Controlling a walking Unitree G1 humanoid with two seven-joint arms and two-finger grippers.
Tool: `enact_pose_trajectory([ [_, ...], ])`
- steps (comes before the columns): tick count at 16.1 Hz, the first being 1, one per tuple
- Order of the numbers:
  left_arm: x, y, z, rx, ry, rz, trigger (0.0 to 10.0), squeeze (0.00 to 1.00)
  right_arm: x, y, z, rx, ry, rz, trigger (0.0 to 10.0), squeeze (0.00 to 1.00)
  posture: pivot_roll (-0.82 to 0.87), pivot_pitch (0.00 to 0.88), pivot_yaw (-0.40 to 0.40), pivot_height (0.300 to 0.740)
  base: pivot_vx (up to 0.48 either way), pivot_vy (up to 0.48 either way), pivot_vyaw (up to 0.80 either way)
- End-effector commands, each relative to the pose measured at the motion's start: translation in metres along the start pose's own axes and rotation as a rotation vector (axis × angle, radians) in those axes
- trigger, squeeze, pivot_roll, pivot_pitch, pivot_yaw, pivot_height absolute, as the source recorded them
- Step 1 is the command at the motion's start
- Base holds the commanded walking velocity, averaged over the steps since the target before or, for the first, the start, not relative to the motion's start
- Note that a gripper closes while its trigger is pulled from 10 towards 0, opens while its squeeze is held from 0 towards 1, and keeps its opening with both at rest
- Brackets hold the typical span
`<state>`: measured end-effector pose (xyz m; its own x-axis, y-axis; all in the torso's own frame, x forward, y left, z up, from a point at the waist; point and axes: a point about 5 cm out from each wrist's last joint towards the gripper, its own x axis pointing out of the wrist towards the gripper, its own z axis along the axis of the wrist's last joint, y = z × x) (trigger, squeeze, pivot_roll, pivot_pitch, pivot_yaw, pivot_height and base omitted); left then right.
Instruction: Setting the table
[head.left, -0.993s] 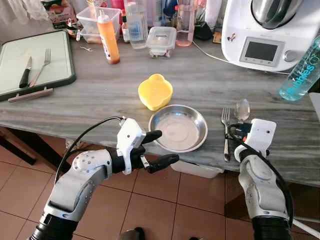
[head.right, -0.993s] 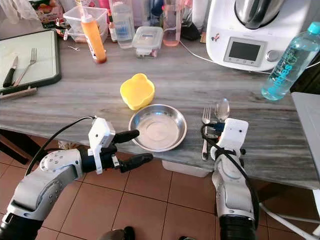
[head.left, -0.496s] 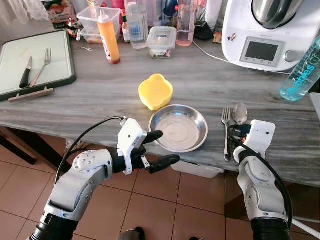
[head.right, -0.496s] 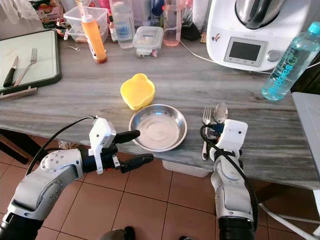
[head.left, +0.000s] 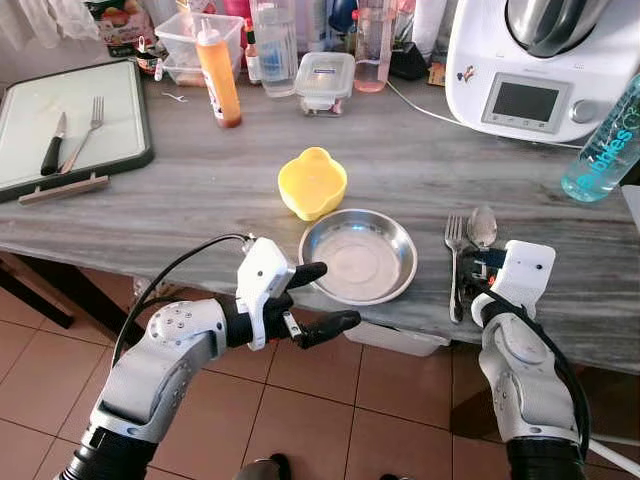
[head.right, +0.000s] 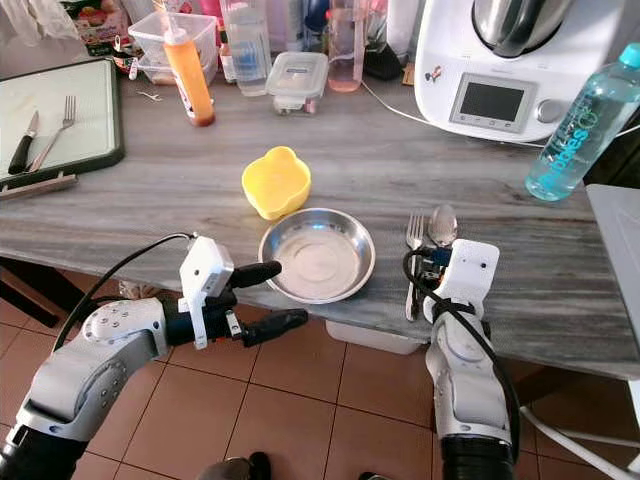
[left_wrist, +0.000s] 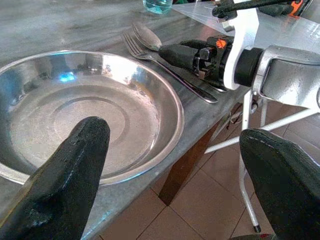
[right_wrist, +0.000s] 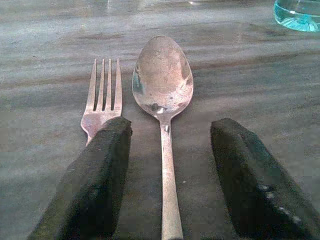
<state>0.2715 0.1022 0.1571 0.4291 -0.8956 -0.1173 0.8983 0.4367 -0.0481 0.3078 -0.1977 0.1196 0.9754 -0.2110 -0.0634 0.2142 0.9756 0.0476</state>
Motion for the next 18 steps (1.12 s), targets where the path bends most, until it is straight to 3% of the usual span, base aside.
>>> enact_pose_trajectory([
  [1, 0.000, -0.002, 0.002, 0.017, 0.005, -0.014, 10.0, 0.00, -0.006, -0.001, -0.013, -0.017, 0.060, -0.002, 10.0, 1.00, 0.22, 0.180, 0.046, 0.740, 0.000, 0.000, 0.00],
  [5, 0.002, -0.002, 0.003, 0.014, 0.006, -0.014, 10.0, 0.00, -0.010, 0.006, -0.009, -0.054, 0.026, 0.033, 10.0, 1.00, 0.22, 0.178, 0.046, 0.740, 0.000, 0.000, 0.00],
  [12, 0.003, 0.001, 0.002, 0.012, 0.004, -0.012, 10.0, 0.00, -0.011, 0.004, -0.001, -0.109, -0.026, 0.020, 10.0, 1.00, 0.22, 0.170, 0.047, 0.740, 0.000, 0.000, 0.00],
  [18, 0.004, 0.001, 0.003, 0.015, -0.004, -0.006, 10.0, 0.00, -0.008, 0.006, 0.017, -0.155, -0.134, 0.002, 10.0, 1.00, 0.23, 0.164, 0.051, 0.740, 0.000, 0.000, 0.00],
])
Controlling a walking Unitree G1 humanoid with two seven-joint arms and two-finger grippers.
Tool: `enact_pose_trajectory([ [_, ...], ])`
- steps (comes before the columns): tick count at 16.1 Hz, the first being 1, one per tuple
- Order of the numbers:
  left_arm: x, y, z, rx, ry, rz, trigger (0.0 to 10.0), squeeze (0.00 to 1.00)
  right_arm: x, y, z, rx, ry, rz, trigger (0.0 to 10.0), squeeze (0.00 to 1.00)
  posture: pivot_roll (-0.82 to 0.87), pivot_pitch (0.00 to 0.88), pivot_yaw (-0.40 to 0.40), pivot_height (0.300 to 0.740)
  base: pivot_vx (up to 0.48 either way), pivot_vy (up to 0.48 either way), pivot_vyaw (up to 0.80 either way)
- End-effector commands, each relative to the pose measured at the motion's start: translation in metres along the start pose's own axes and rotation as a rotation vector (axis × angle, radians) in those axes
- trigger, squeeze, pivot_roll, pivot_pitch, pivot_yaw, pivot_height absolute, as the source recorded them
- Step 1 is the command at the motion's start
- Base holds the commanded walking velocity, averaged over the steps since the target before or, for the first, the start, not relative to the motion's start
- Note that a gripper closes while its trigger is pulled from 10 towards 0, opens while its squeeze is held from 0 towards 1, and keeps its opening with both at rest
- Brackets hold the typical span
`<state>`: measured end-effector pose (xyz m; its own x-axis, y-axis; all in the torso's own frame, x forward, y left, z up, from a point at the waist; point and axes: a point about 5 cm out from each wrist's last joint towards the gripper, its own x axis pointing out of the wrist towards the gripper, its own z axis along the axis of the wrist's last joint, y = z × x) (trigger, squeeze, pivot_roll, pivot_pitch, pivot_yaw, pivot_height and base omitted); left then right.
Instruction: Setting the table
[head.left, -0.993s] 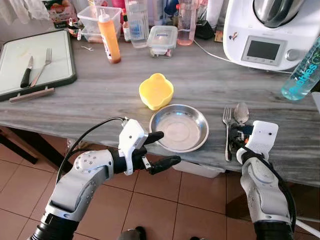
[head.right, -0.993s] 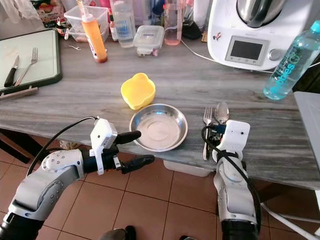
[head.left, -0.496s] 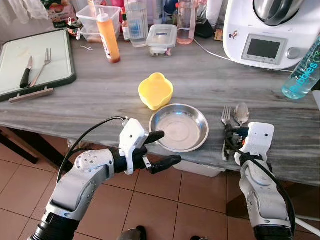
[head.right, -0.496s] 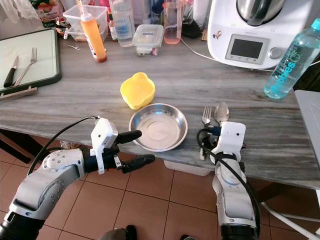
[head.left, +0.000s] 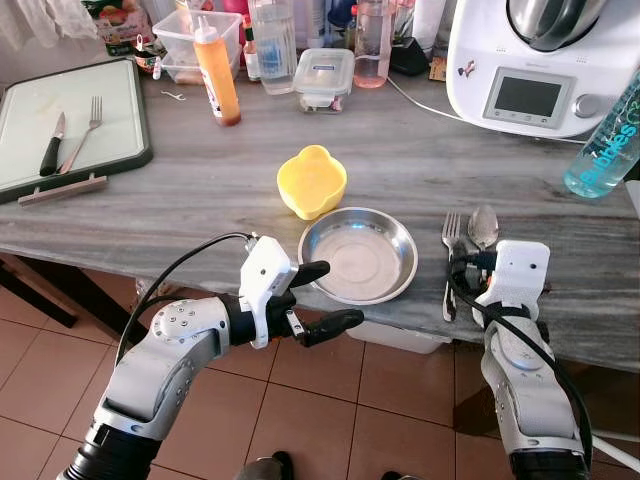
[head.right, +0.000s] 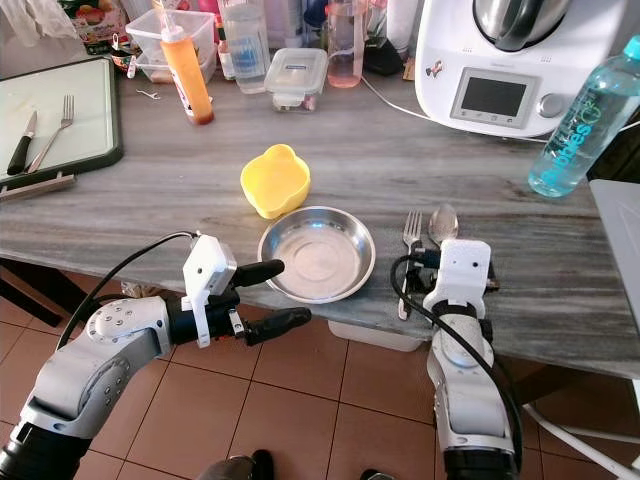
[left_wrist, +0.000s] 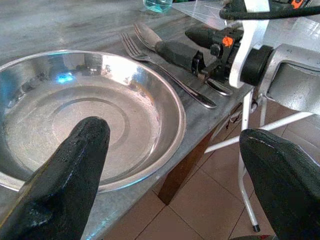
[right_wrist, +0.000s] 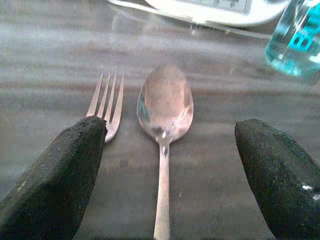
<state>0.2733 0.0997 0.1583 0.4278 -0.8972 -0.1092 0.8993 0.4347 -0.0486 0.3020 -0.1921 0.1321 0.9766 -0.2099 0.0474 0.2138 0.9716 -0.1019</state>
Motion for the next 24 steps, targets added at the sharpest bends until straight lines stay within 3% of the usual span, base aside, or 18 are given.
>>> enact_pose_trajectory([
  [1, 0.001, 0.000, 0.004, 0.019, 0.002, -0.004, 10.0, 0.00, 0.000, 0.003, 0.016, -0.006, -0.088, 0.009, 10.0, 1.00, 0.23, 0.164, 0.051, 0.740, 0.000, 0.000, 0.00],
  [5, 0.003, -0.001, 0.006, 0.021, -0.006, -0.005, 10.0, 0.00, -0.004, 0.008, 0.043, -0.034, -0.238, 0.030, 10.0, 1.00, 0.22, 0.157, 0.044, 0.740, 0.000, 0.000, 0.00],
  [8, 0.005, -0.001, 0.006, 0.021, -0.014, 0.001, 10.0, 0.00, -0.014, 0.011, 0.054, -0.052, -0.291, 0.040, 10.0, 1.00, 0.22, 0.149, 0.034, 0.740, 0.000, 0.000, 0.00],
  [13, 0.008, 0.009, 0.007, 0.029, -0.064, 0.068, 10.0, 0.00, -0.046, 0.012, 0.051, -0.083, -0.315, 0.024, 10.0, 1.00, 0.18, 0.133, 0.016, 0.740, 0.000, 0.000, 0.00],
  [19, 0.009, 0.012, 0.007, -0.017, -0.116, 0.101, 10.0, 0.00, -0.074, -0.011, 0.037, -0.096, -0.252, -0.084, 10.0, 1.00, 0.15, 0.097, -0.002, 0.740, 0.000, 0.000, 0.00],
  [22, 0.011, 0.018, 0.004, 0.037, -0.132, 0.232, 10.0, 0.00, -0.074, -0.013, 0.040, -0.111, -0.256, -0.098, 10.0, 1.00, 0.13, 0.097, 0.001, 0.740, 0.000, 0.000, 0.00],
  [24, 0.009, 0.028, 0.005, 0.117, -0.158, 0.349, 10.0, 0.00, -0.075, -0.017, 0.042, -0.108, -0.257, -0.138, 10.0, 1.00, 0.10, 0.100, 0.005, 0.740, 0.000, 0.000, 0.00],
])
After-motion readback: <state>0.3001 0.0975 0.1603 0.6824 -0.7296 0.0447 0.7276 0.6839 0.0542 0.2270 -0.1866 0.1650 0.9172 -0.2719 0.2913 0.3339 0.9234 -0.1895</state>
